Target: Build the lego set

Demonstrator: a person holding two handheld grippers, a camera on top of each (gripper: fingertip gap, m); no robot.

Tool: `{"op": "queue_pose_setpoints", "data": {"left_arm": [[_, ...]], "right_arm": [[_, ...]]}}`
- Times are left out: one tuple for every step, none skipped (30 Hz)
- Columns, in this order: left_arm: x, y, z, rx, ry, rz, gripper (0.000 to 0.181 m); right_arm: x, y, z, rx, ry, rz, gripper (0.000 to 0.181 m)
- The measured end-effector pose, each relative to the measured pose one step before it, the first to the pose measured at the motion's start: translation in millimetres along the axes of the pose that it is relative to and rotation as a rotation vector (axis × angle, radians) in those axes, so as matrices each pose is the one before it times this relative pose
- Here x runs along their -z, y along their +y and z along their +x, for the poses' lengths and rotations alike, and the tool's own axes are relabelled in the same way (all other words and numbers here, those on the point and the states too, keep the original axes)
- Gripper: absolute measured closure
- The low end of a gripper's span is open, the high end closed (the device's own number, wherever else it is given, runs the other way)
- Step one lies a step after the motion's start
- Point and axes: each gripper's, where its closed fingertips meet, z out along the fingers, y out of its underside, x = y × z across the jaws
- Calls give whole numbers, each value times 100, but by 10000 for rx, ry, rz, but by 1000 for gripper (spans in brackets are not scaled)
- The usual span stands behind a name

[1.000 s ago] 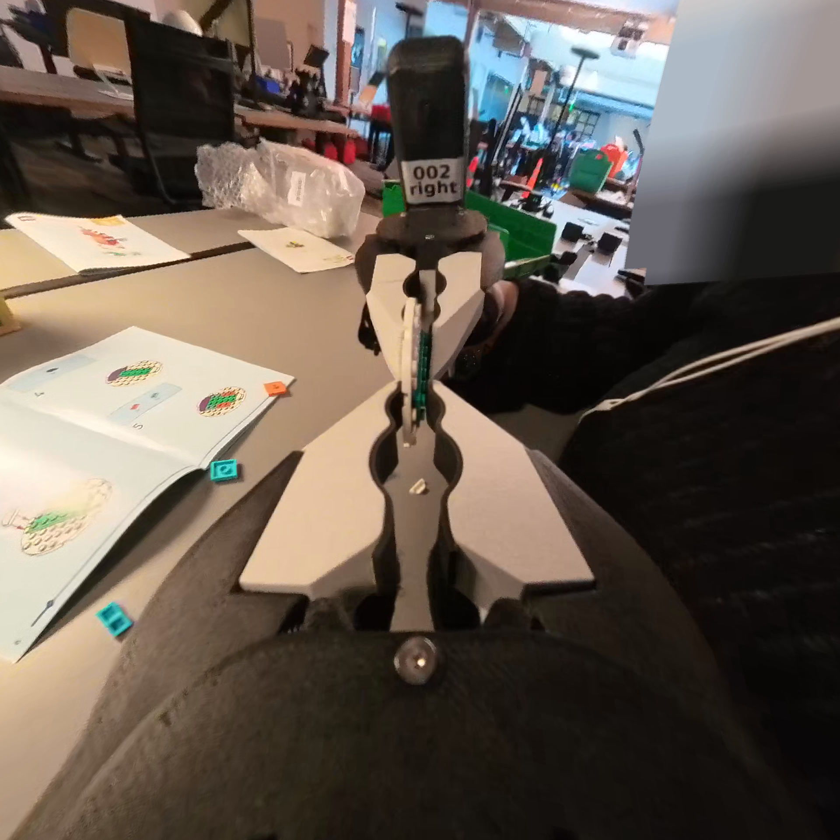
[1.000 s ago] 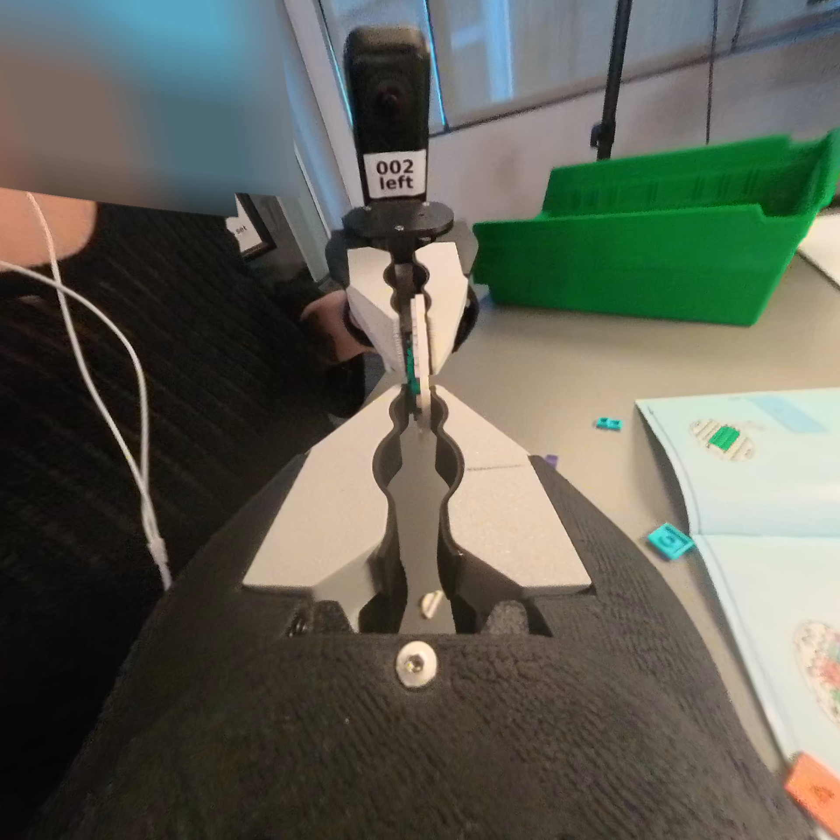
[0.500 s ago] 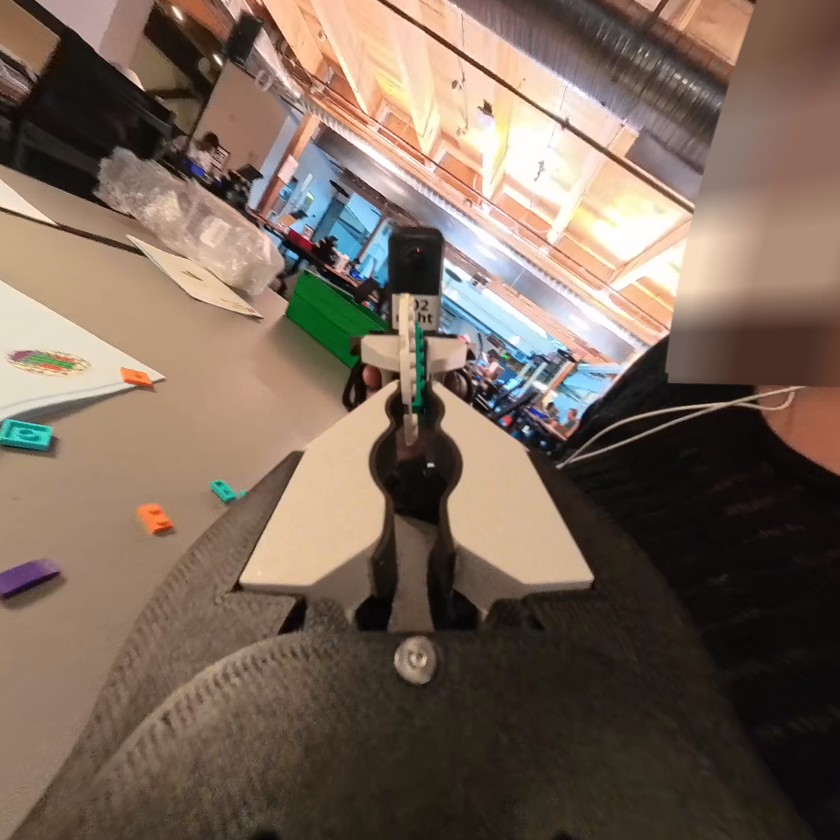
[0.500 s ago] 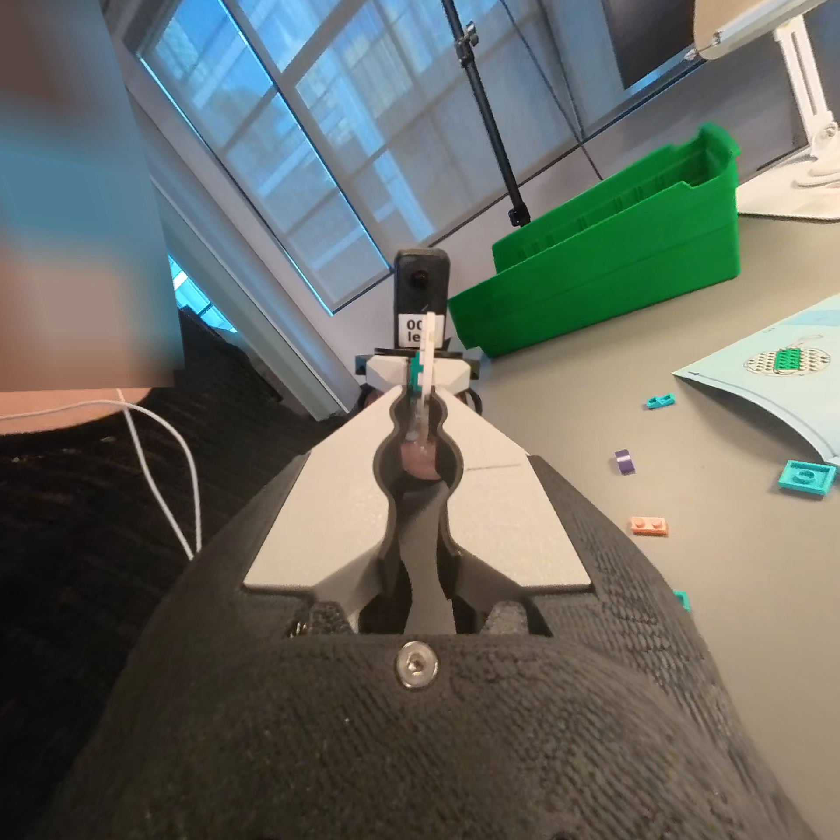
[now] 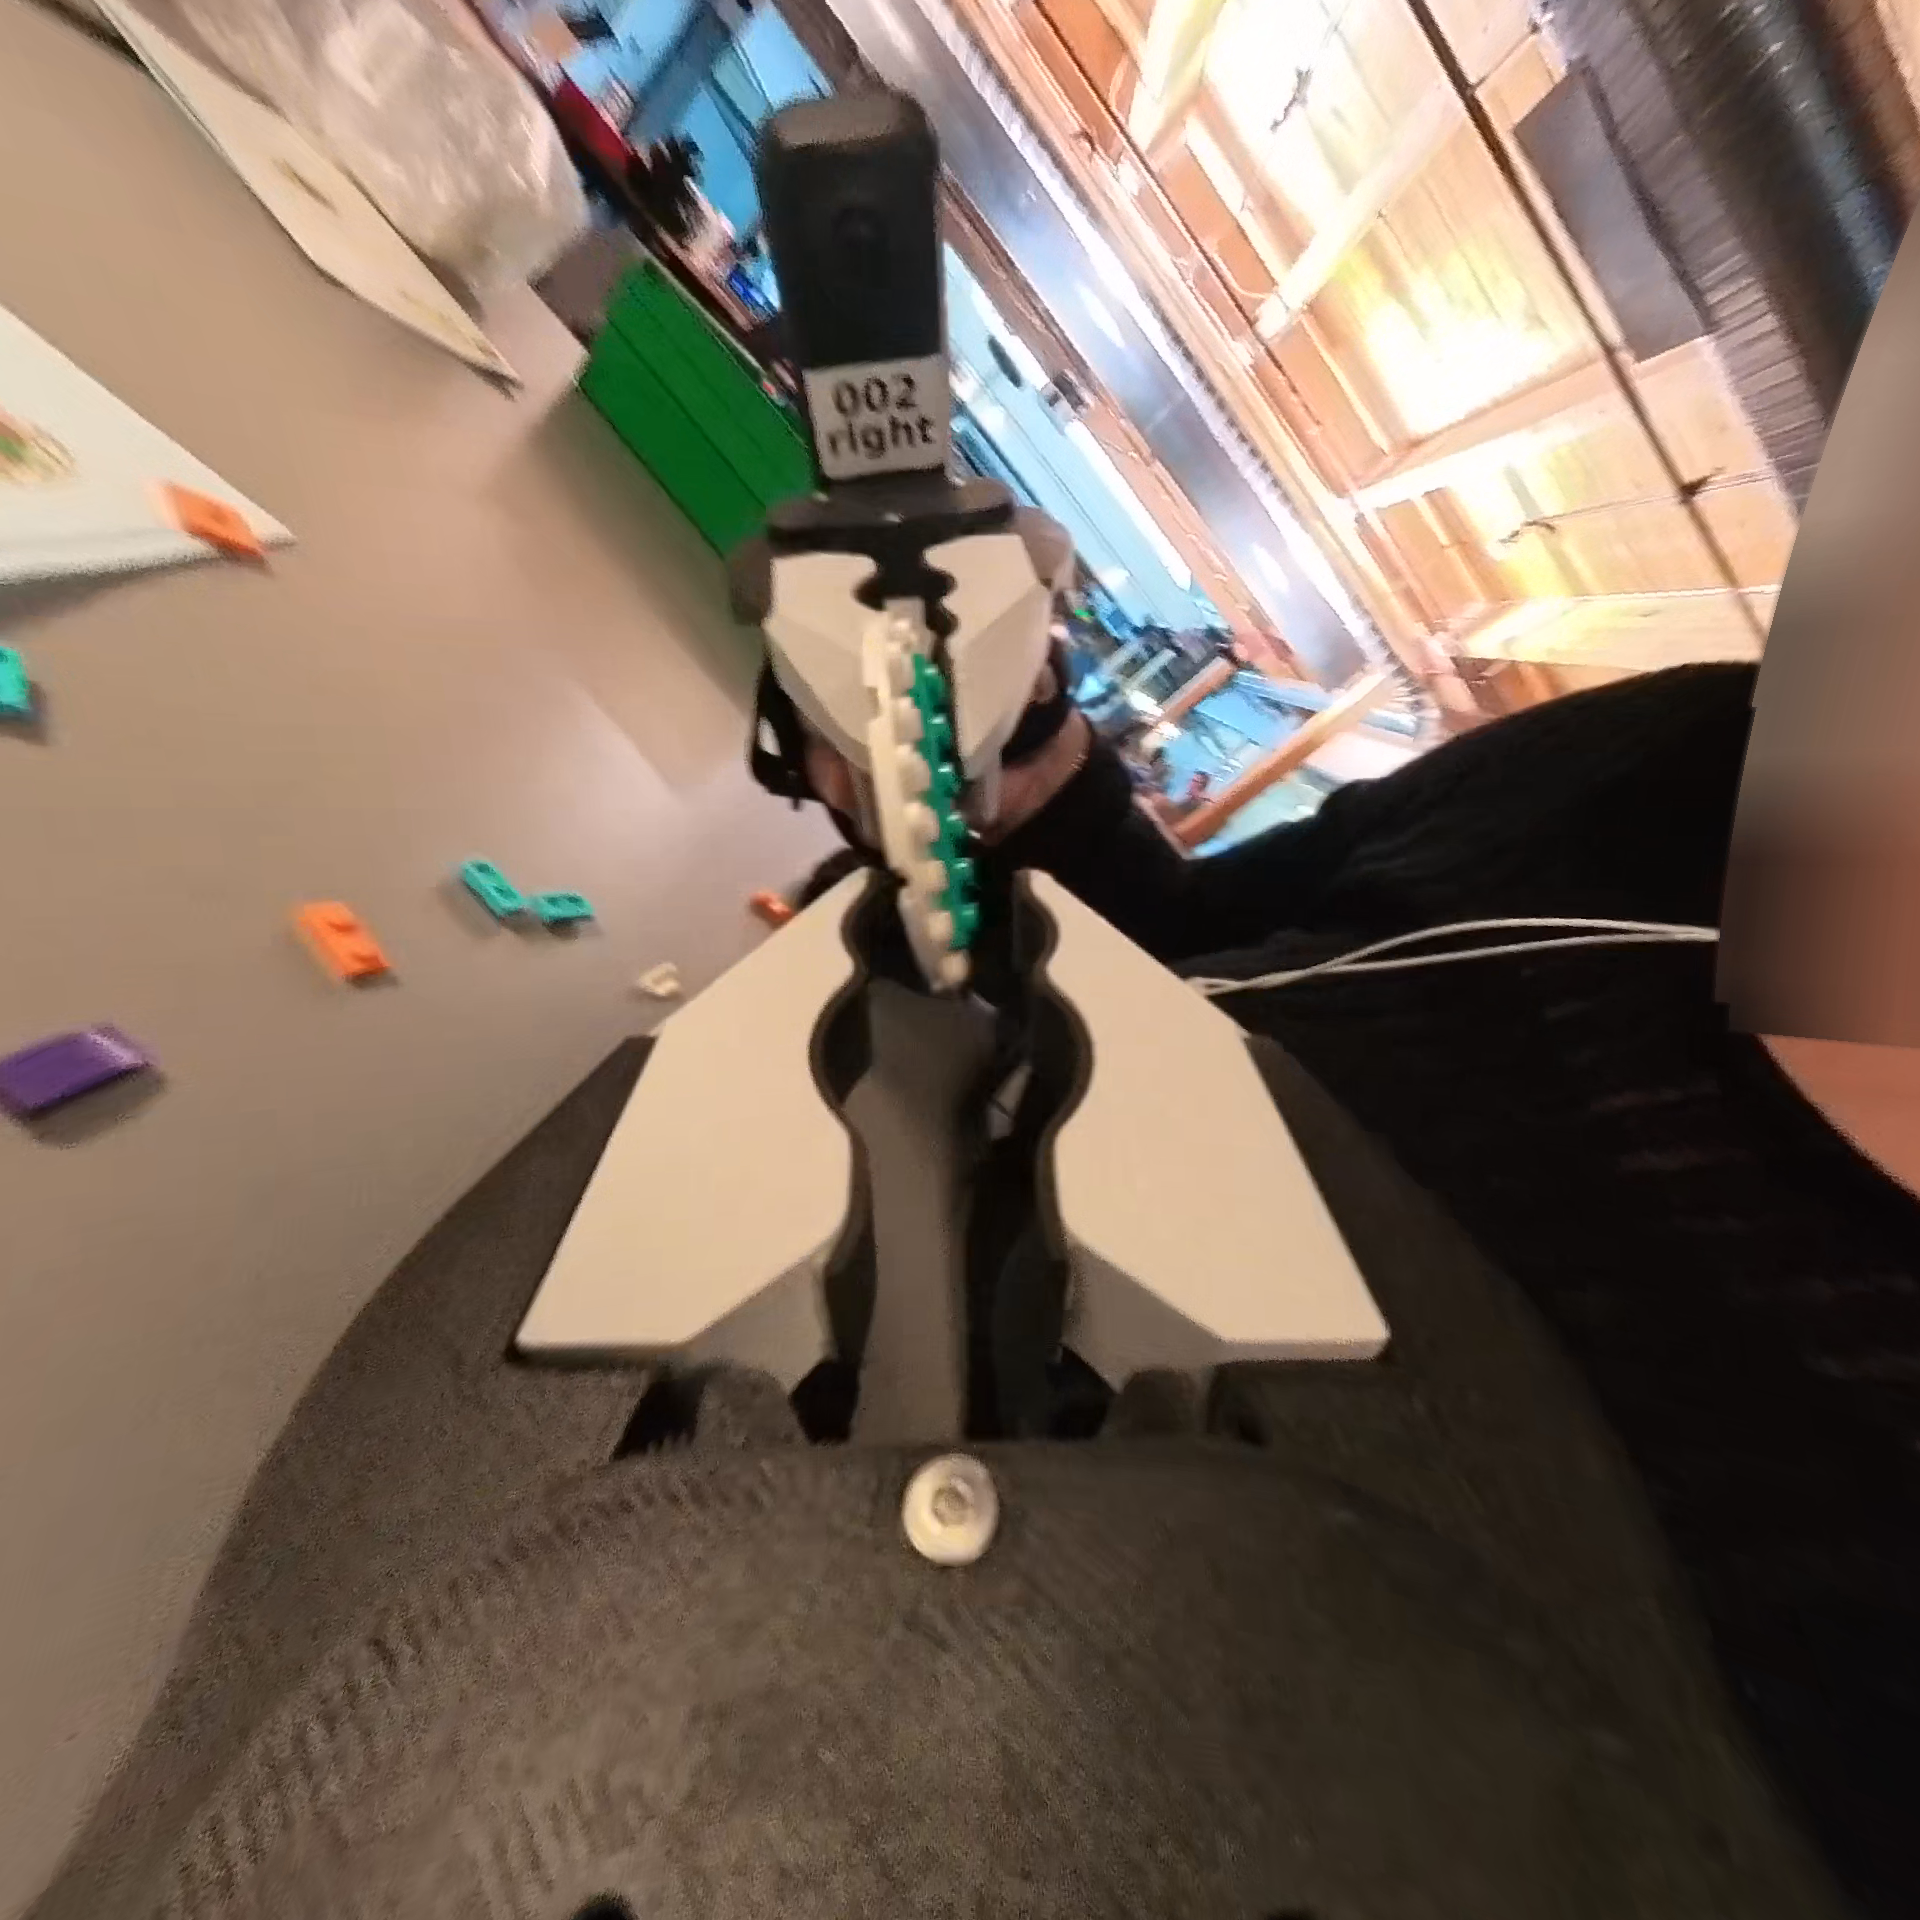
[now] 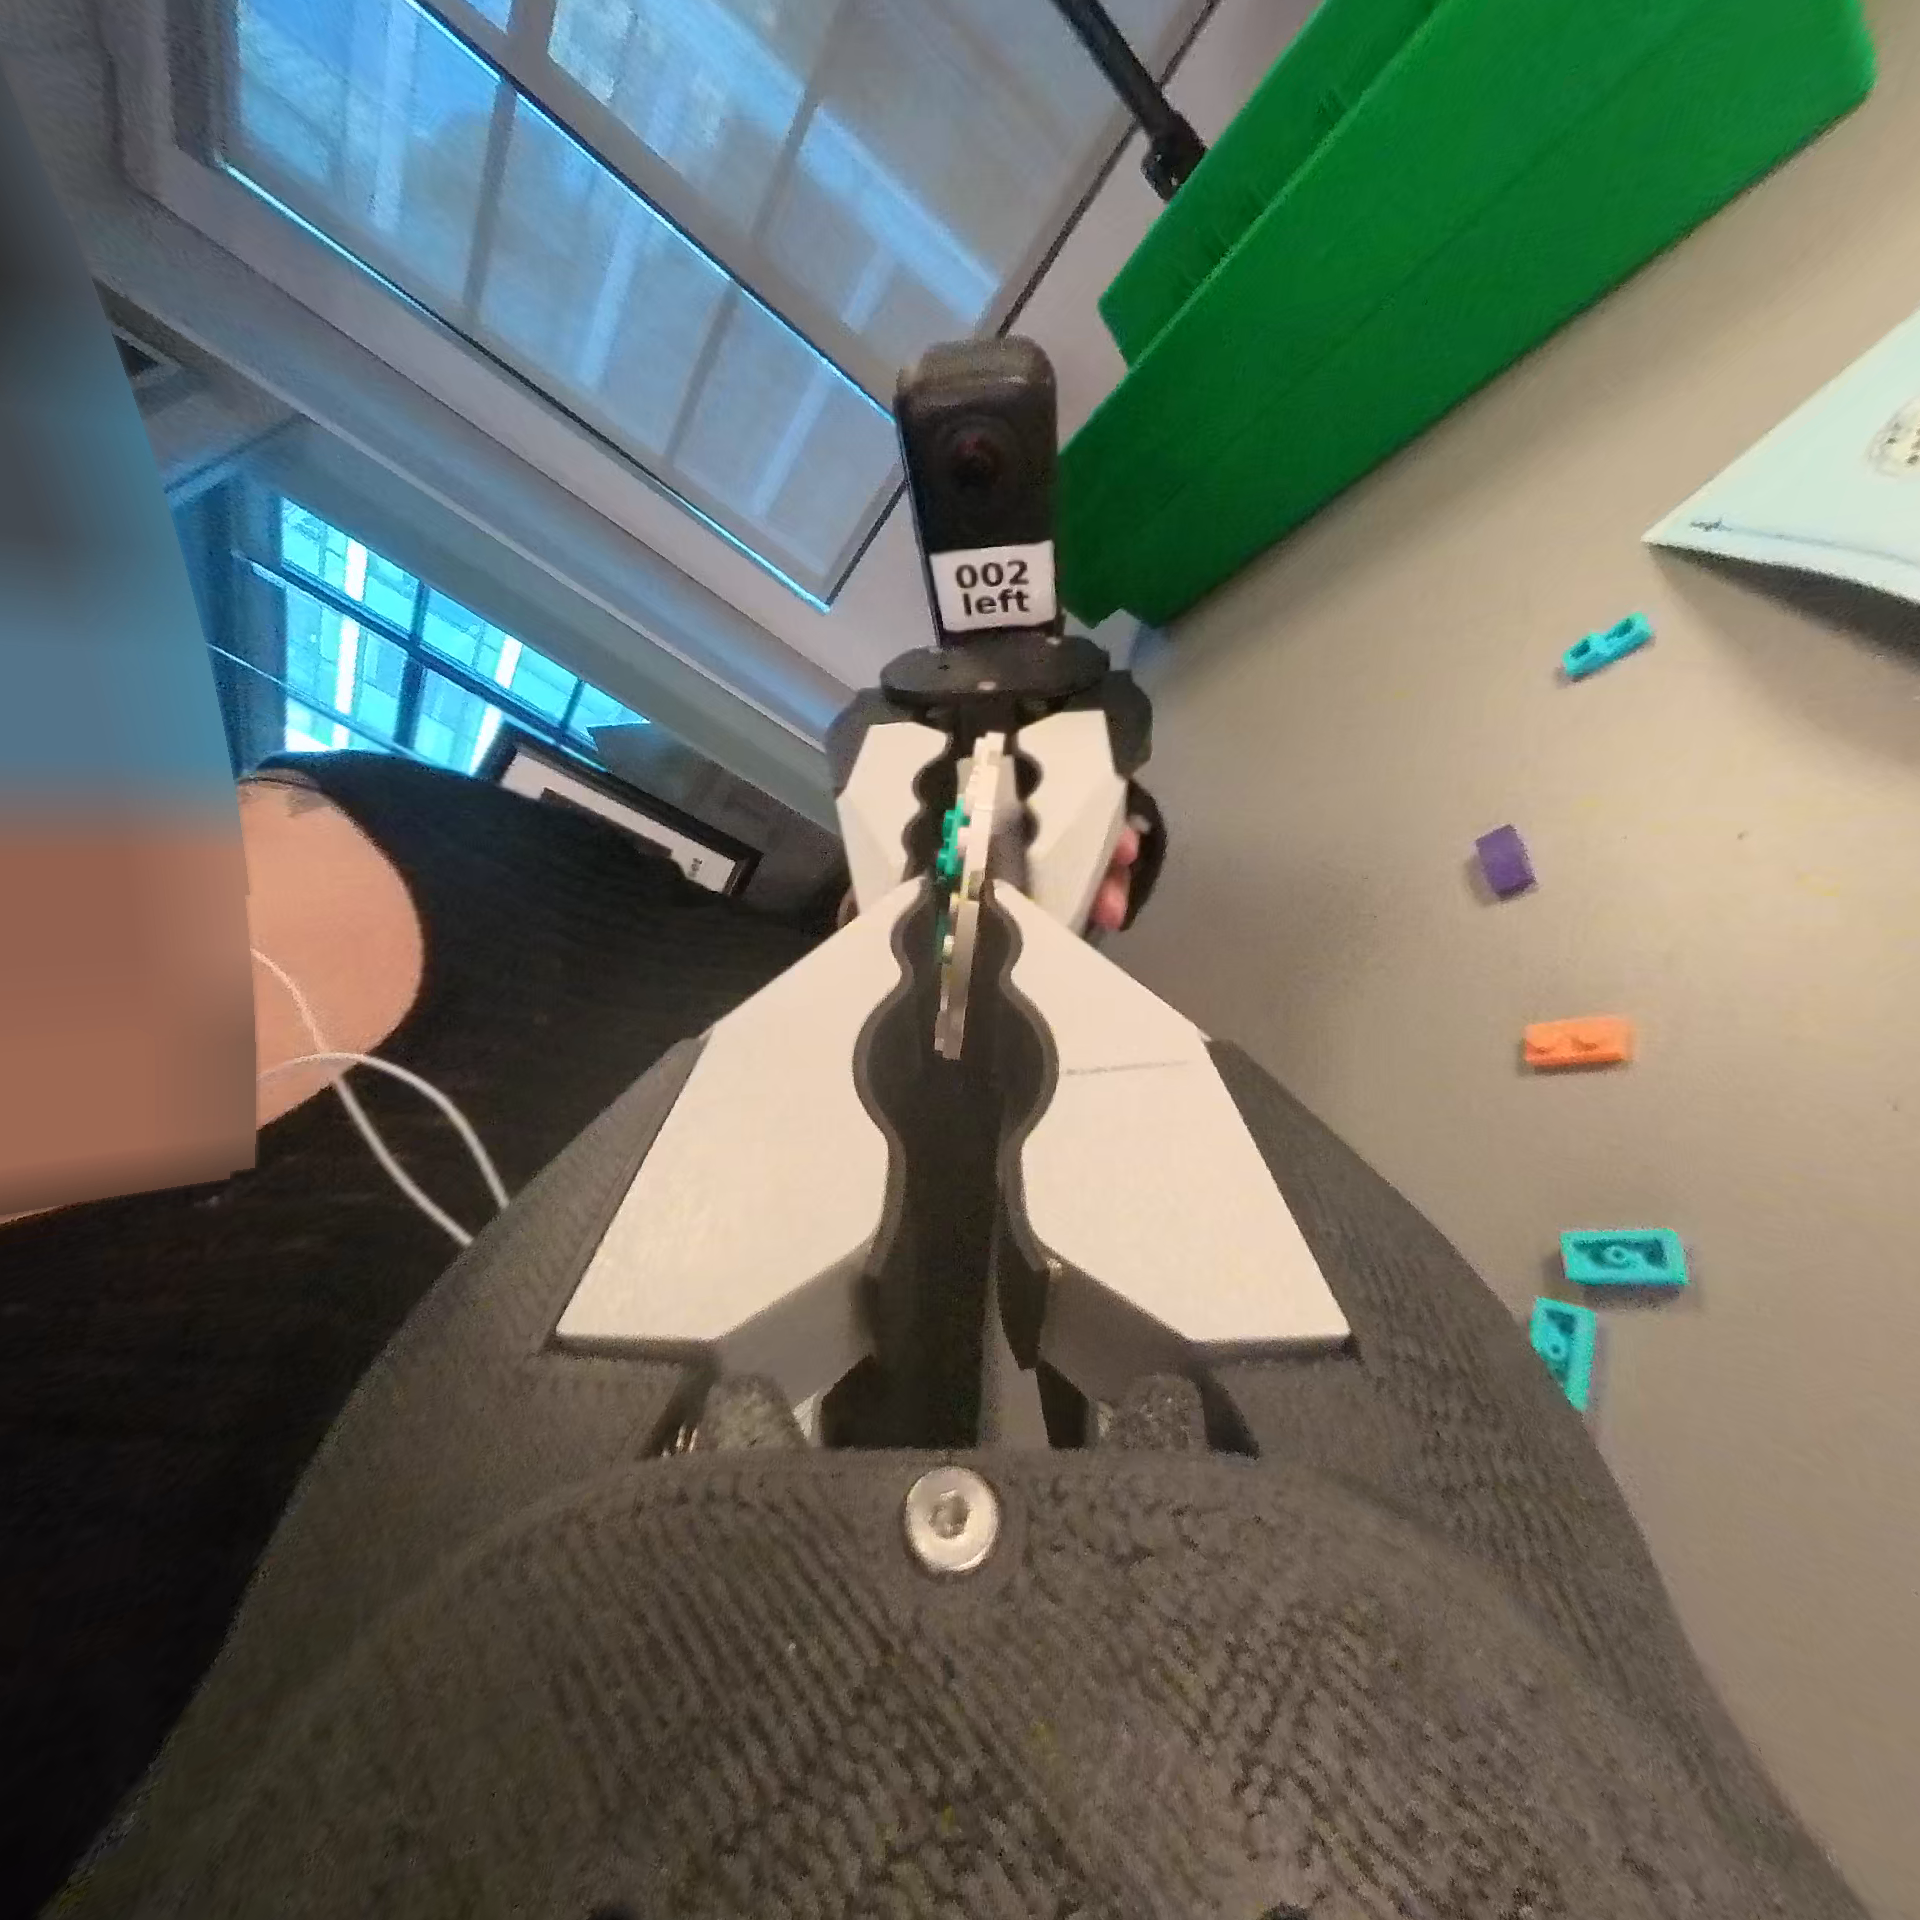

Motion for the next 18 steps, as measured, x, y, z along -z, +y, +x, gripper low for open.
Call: {"op": "queue_pose_setpoints", "data": {"left_arm": [[-169, 266, 160, 439, 331, -132, 160], [-142, 185, -184, 459, 84, -20, 162], [-70, 63, -341, 359, -21, 101, 169], [16, -59, -284, 285, 4, 189, 173], [52, 0, -168, 269, 48, 121, 172], [104, -32, -128, 219, 57, 134, 169], [117, -89, -35, 184, 84, 161, 166], [109, -40, -8, 121, 79, 125, 167], [77, 56, -176, 53, -78, 54, 172], [53, 123, -334, -87, -260, 17, 173], [56, 106, -329, -201, -325, -8, 173], [78, -33, -223, -162, -276, 34, 173], [116, -233, -108, -99, -206, 158, 173], [223, -372, -257, -18, -269, 270, 173], [279, -318, -370, 15, -281, 232, 173], [291, -181, -358, 51, -231, 169, 173], [280, -145, -553, 91, -339, 220, 173], [285, -46, -515, 89, -286, 205, 174]], "right_arm": [[-155, 211, 455, -59, 59, -83, 176], [-163, 247, 273, -28, -14, -114, 176], [-154, 130, 114, -36, -75, -32, 176], [-141, 66, 70, -20, -84, 10, 176], [-76, 155, 184, 8, 11, -60, 176], [-21, 152, 214, 41, 52, -68, 176], [22, 111, 223, -2, 51, -36, 176], [37, 64, 64, -71, -79, 7, 176], [3, 68, -27, -127, -164, 4, 176], [-37, 116, 112, -121, -87, -26, 176], [-48, 143, 283, 23, 39, -52, 176], [-47, 19, 192, 24, 2, -7, 176], [-69, -153, 109, 51, -21, 90, 175], [30, -387, 90, 194, 22, 225, 172], [191, -653, 164, 274, 113, 346, 165], [333, -795, 138, 368, 133, 403, 160], [468, -958, 105, 549, 152, 469, 159], [625, -1260, 88, 662, 199, 663, 158]]}}
